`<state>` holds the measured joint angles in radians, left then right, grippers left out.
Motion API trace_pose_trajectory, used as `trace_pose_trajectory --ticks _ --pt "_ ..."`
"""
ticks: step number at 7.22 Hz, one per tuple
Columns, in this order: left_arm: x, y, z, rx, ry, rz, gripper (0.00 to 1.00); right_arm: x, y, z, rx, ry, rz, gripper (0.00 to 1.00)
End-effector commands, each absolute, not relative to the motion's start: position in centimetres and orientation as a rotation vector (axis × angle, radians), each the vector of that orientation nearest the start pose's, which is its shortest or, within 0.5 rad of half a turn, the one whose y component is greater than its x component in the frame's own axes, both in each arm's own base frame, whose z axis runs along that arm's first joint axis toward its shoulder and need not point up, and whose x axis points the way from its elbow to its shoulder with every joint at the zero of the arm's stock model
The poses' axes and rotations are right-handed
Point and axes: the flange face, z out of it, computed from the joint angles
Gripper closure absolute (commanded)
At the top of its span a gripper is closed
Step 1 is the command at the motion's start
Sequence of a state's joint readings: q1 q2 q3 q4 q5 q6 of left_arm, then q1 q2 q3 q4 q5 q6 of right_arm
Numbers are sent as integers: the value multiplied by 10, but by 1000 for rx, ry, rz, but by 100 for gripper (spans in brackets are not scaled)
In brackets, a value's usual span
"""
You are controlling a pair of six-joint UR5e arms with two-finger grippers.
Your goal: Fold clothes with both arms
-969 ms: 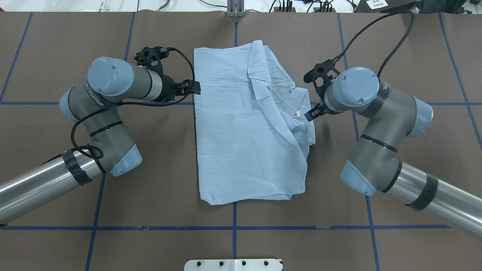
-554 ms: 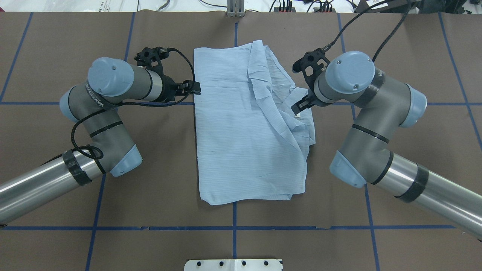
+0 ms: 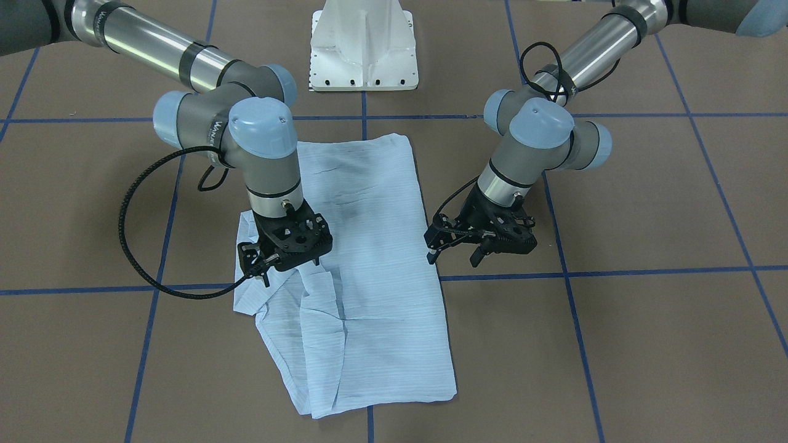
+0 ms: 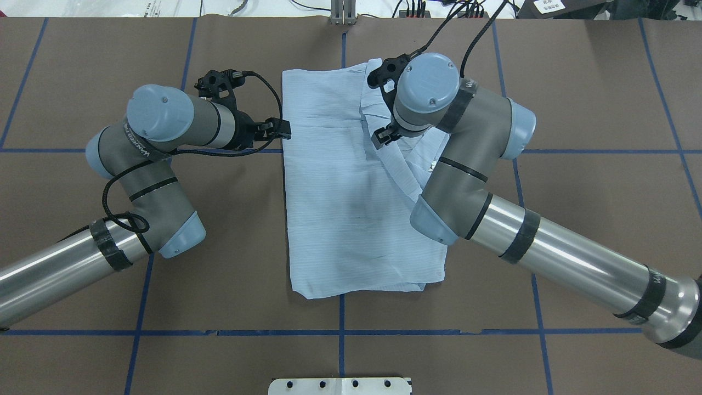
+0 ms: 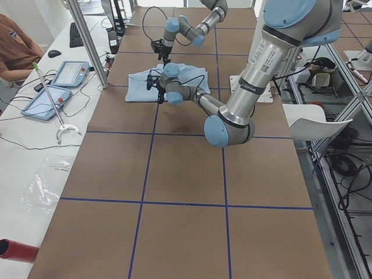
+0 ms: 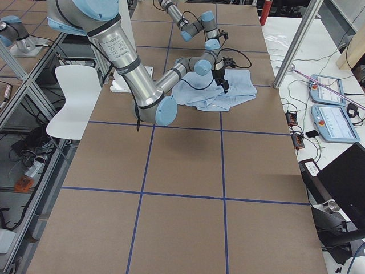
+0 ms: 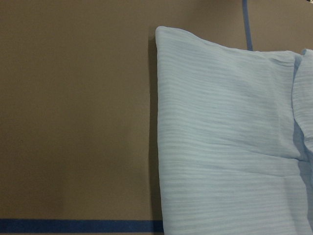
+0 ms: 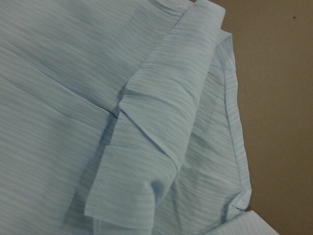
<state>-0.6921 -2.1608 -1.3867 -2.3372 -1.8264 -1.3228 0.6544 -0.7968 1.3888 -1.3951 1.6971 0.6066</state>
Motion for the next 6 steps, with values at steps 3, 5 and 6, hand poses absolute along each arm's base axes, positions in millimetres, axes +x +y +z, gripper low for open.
trace_pose_trajectory --ticks 3,5,6 --pt "488 -546 308 330 1142 -237 0 -589 -540 265 464 -544 -373 0" --pt "488 -546 308 330 1144 -238 0 -587 -540 272 457 -537 -370 0" --pt "488 -546 306 332 1146 -238 0 -587 -540 277 452 -533 -371 0"
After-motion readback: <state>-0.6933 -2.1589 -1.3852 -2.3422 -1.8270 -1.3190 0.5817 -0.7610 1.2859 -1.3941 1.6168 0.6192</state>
